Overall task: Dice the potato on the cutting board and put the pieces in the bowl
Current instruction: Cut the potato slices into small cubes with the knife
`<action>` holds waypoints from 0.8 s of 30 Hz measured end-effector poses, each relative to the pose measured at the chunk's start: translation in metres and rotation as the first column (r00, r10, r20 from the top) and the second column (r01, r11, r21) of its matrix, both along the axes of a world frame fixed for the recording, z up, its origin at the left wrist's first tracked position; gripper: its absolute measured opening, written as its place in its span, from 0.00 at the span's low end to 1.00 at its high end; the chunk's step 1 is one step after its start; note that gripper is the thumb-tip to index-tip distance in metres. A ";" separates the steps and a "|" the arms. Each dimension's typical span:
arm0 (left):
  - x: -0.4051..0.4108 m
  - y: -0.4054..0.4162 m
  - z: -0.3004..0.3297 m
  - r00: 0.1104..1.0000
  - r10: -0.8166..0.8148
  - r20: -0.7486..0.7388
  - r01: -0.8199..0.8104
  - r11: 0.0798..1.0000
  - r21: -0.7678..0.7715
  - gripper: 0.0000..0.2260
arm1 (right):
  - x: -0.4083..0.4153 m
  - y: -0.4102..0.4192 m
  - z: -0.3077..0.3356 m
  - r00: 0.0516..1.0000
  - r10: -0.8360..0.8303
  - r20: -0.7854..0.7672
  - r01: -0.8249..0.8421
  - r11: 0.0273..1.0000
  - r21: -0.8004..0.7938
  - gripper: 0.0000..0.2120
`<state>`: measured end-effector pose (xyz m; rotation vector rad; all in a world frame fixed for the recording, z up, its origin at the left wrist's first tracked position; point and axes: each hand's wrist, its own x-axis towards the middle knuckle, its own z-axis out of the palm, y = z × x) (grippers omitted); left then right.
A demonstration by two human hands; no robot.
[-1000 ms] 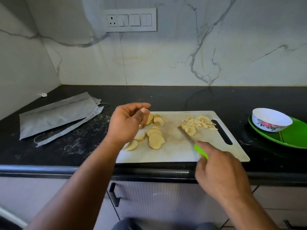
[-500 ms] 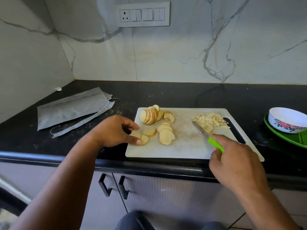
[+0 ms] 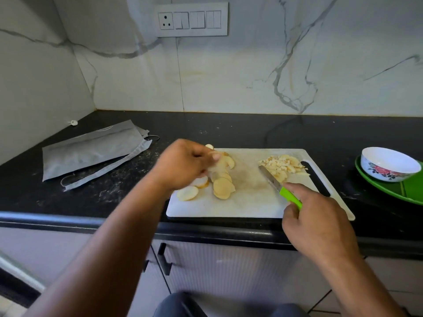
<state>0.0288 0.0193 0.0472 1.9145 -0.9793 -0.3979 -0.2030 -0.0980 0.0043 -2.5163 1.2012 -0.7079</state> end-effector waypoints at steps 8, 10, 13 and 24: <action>-0.049 -0.077 -0.024 0.919 -0.047 0.392 -0.043 0.975 0.218 0.14 | -0.008 -0.003 0.005 1.000 0.021 0.020 -0.022 0.999 0.046 0.22; -0.045 -0.076 -0.027 0.862 -0.094 0.498 -0.055 0.960 0.276 0.19 | -0.009 -0.003 0.005 0.999 0.038 0.023 -0.039 0.999 0.033 0.22; -0.032 -0.070 -0.027 0.807 -0.220 0.548 0.000 0.928 0.374 0.23 | -0.008 -0.002 0.003 0.999 0.050 0.011 -0.050 0.999 -0.022 0.23; -0.023 -0.071 -0.055 0.804 -0.115 0.584 0.010 0.984 0.180 0.10 | 0.001 0.005 0.009 0.994 0.106 -0.020 -0.107 0.989 -0.104 0.24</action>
